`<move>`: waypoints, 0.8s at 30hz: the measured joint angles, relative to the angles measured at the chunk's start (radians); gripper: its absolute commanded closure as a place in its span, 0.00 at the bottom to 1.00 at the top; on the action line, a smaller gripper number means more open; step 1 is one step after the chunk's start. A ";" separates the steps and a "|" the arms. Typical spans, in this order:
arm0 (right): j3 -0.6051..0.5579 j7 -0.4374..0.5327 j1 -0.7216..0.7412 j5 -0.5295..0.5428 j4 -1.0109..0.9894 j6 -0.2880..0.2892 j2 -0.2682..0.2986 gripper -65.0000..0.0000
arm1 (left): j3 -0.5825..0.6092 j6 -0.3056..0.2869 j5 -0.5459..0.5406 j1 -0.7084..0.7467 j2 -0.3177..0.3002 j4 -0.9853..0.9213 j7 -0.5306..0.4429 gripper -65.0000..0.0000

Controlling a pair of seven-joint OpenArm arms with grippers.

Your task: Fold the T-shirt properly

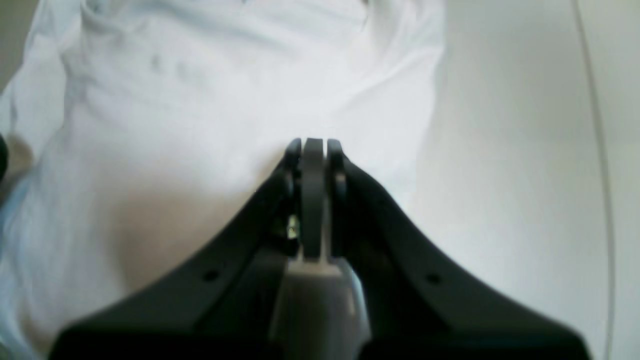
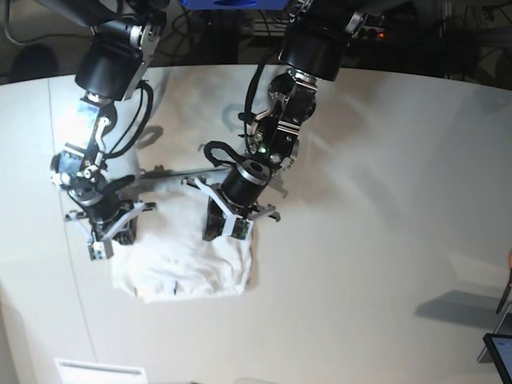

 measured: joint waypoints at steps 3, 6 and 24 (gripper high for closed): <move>0.003 0.030 -0.024 0.071 -0.042 -0.002 0.006 0.97 | 0.009 -0.008 0.000 0.016 0.007 -0.047 -0.012 1.00; 0.007 0.069 -0.033 0.103 -0.085 -0.007 0.011 0.97 | 0.018 -0.019 -0.008 0.024 -0.015 -0.106 -0.048 1.00; 0.003 -0.051 -0.084 0.079 0.227 -0.002 0.008 0.97 | 0.010 -0.005 -0.013 0.062 -0.085 0.190 0.043 1.00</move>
